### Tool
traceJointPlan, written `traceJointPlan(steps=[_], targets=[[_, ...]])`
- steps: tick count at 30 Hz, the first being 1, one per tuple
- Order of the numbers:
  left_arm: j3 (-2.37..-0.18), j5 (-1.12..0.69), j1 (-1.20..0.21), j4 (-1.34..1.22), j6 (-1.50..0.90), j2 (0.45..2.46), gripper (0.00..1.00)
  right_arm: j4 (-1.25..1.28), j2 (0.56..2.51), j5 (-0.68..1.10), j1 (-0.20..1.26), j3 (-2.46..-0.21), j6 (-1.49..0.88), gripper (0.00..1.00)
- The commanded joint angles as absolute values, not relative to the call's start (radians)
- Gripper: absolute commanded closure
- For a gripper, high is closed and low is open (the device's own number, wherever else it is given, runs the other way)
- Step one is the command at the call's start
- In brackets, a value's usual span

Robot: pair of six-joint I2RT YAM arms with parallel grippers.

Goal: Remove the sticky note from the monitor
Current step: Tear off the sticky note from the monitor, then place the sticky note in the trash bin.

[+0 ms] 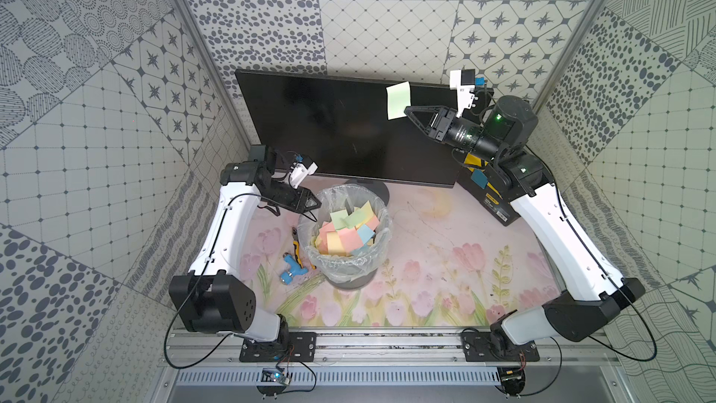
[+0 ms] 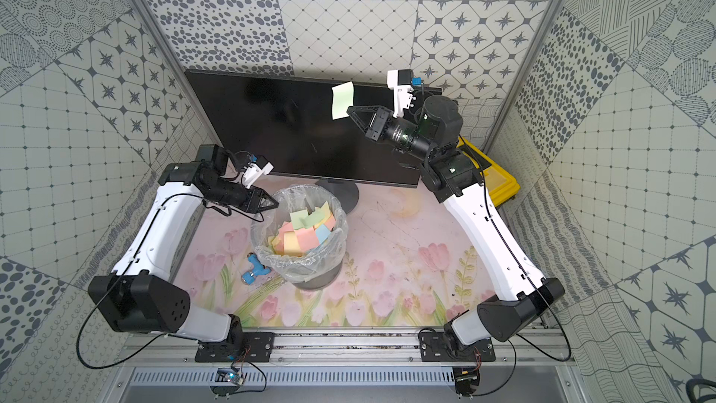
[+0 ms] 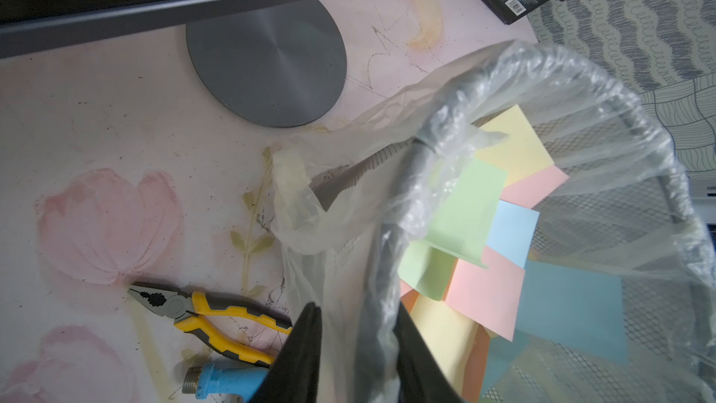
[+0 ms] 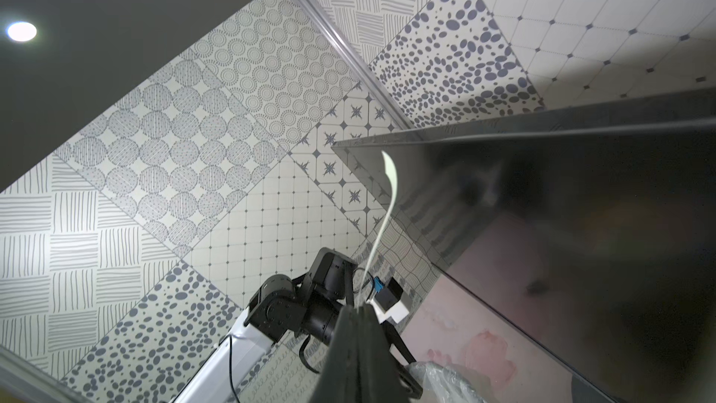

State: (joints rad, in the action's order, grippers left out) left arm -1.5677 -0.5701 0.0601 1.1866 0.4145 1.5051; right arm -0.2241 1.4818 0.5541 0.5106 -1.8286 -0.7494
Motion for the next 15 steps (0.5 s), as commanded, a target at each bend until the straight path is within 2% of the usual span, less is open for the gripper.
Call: traceJointPlan(steps=[1, 7, 15], targets=[[-1.574, -0.566, 0.057, 1.198, 0.442, 1.515, 0.67, -0.267, 1.514, 0.618, 0.55, -1.894, -0.675, 1.0], [-1.574, -0.559, 0.058, 1.2, 0.445, 1.517, 0.67, -0.336, 1.562, 0.746, 0.597, -1.922, -0.641, 1.0], [-1.575, -0.56, 0.056, 1.201, 0.445, 1.522, 0.67, -0.428, 1.567, 0.832, 0.624, -1.877, -0.583, 1.0]])
